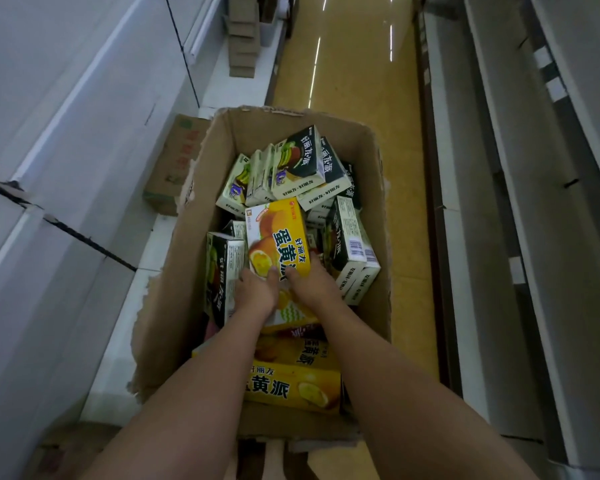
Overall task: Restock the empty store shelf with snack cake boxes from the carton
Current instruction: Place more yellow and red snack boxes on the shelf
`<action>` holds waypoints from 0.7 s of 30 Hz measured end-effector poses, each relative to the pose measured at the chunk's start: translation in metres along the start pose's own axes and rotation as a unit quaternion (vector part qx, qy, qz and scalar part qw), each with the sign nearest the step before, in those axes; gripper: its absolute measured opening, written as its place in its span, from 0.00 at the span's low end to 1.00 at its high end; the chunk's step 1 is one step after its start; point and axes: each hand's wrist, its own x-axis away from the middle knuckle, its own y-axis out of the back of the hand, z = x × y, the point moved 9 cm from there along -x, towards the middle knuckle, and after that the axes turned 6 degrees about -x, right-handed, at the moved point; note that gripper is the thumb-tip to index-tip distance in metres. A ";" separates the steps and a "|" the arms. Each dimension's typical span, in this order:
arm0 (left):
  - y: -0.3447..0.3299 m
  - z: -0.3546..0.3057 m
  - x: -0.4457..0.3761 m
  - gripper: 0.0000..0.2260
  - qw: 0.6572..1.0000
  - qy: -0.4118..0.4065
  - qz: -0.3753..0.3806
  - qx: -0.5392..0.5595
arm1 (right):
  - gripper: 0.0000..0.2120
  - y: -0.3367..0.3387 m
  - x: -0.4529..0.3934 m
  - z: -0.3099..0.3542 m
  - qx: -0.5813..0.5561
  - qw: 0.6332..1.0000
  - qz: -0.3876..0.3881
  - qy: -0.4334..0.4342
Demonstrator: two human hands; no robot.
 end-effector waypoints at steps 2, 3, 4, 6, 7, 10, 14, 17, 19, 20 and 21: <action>0.001 0.001 0.001 0.30 1.000 -0.001 0.006 0.024 | 0.33 0.001 0.005 0.001 -0.006 1.000 -0.006 -0.001; 0.002 0.001 0.002 0.30 0.999 -0.002 0.012 0.035 | 0.33 0.003 0.008 0.001 -0.004 1.000 -0.014 0.001; 0.003 0.002 0.003 0.30 0.999 -0.002 0.014 0.045 | 0.32 0.005 0.012 0.003 -0.003 1.000 -0.025 0.004; 0.006 0.003 0.007 0.27 0.997 0.001 0.021 0.077 | 0.32 0.009 0.020 0.005 -0.013 0.999 -0.040 0.005; 0.009 0.002 0.010 0.25 0.995 -0.004 0.025 0.094 | 0.31 0.012 0.024 0.006 -0.026 0.999 -0.043 0.005; 0.017 0.002 0.019 0.24 0.987 -0.008 0.044 0.156 | 0.30 0.018 0.033 0.010 -0.087 0.995 -0.040 -0.003; 0.014 0.006 0.025 0.31 0.957 0.058 0.144 0.247 | 0.32 0.034 0.051 0.020 -0.164 0.985 -0.037 -0.024; 0.022 -0.005 0.040 0.31 0.946 0.062 0.184 0.260 | 0.30 0.055 0.068 0.038 -0.177 0.983 -0.056 0.007; 0.030 -0.018 0.048 0.33 0.944 0.047 0.176 0.276 | 0.27 0.075 0.082 0.046 -0.208 0.974 -0.093 0.015; 0.032 -0.024 0.050 0.38 0.942 0.037 0.173 0.286 | 0.26 0.084 0.089 0.047 -0.234 0.965 -0.116 0.014; 0.036 -0.030 0.055 0.42 0.941 0.033 0.170 0.292 | 0.27 0.093 0.098 0.047 -0.265 0.953 -0.144 0.010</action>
